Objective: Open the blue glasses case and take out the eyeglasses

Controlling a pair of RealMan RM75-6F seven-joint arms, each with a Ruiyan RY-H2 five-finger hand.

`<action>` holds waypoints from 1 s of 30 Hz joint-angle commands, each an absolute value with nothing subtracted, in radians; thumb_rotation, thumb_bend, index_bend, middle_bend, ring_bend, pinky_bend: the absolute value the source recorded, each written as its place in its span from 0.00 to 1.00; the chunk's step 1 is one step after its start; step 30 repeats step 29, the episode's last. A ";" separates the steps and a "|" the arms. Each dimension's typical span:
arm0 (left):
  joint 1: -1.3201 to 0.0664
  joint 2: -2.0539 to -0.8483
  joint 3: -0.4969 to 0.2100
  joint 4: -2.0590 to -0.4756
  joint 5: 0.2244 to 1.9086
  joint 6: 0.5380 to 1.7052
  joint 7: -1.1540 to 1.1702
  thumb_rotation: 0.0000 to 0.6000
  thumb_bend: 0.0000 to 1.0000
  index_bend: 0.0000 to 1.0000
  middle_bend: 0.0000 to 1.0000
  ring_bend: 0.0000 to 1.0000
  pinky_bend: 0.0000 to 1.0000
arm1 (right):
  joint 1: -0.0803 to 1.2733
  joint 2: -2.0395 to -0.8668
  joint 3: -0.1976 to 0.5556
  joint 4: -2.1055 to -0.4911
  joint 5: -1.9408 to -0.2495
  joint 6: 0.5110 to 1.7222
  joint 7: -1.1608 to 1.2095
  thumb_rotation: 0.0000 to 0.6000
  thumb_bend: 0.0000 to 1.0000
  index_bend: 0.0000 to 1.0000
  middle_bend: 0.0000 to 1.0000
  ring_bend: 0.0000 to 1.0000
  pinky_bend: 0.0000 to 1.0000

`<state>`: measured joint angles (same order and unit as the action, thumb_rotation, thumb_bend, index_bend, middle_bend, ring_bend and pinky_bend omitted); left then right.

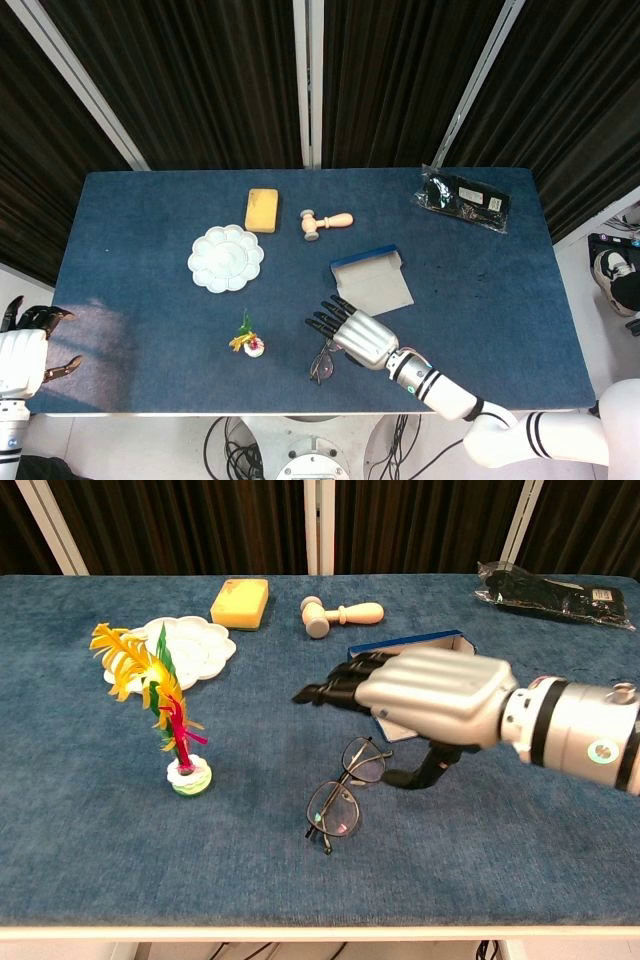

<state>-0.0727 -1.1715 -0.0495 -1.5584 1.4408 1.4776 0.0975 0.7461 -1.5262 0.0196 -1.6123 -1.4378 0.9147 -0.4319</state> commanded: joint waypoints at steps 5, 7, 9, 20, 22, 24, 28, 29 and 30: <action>-0.074 -1.174 -0.052 -1.556 1.441 1.479 0.104 1.00 0.06 0.34 0.29 0.20 0.06 | 0.604 -1.429 0.049 -1.593 -1.382 1.124 -0.355 1.00 0.28 0.00 0.11 0.00 0.00; -0.075 -1.175 -0.052 -1.556 1.444 1.481 0.104 1.00 0.06 0.34 0.29 0.20 0.06 | 0.565 -1.400 0.056 -1.594 -1.367 1.178 -0.331 1.00 0.28 0.00 0.11 0.00 0.00; -0.075 -1.177 -0.052 -1.556 1.444 1.481 0.109 1.00 0.06 0.34 0.29 0.20 0.06 | 0.516 -1.364 0.060 -1.602 -1.358 1.240 -0.285 1.00 0.28 0.00 0.11 0.00 0.00; -0.073 -1.181 -0.056 -1.570 1.451 1.501 0.148 1.00 0.06 0.34 0.29 0.20 0.06 | 0.251 -1.209 -0.016 -1.624 -1.436 1.532 -0.058 1.00 0.28 0.00 0.11 0.00 0.00; -0.073 -1.181 -0.055 -1.574 1.451 1.501 0.154 1.00 0.06 0.34 0.29 0.20 0.06 | 0.219 -1.197 -0.033 -1.618 -1.448 1.548 -0.022 1.00 0.28 0.00 0.12 0.00 0.00; -0.074 -1.181 -0.055 -1.578 1.450 1.499 0.159 1.00 0.07 0.34 0.29 0.20 0.06 | 0.200 -1.190 -0.042 -1.611 -1.456 1.553 -0.002 1.00 0.28 0.00 0.12 0.00 0.00; -0.077 -1.180 -0.056 -1.583 1.449 1.495 0.165 1.00 0.06 0.34 0.29 0.20 0.06 | 0.182 -1.184 -0.039 -1.597 -1.480 1.561 0.027 1.00 0.28 0.00 0.12 0.00 0.00; -0.077 -1.180 -0.056 -1.583 1.449 1.494 0.166 1.00 0.06 0.34 0.29 0.20 0.06 | 0.182 -1.183 -0.037 -1.596 -1.487 1.561 0.028 1.00 0.28 0.00 0.12 0.00 0.00; -0.077 -1.180 -0.056 -1.583 1.449 1.494 0.166 1.00 0.06 0.34 0.29 0.20 0.06 | 0.182 -1.183 -0.037 -1.596 -1.487 1.561 0.028 1.00 0.28 0.00 0.12 0.00 0.00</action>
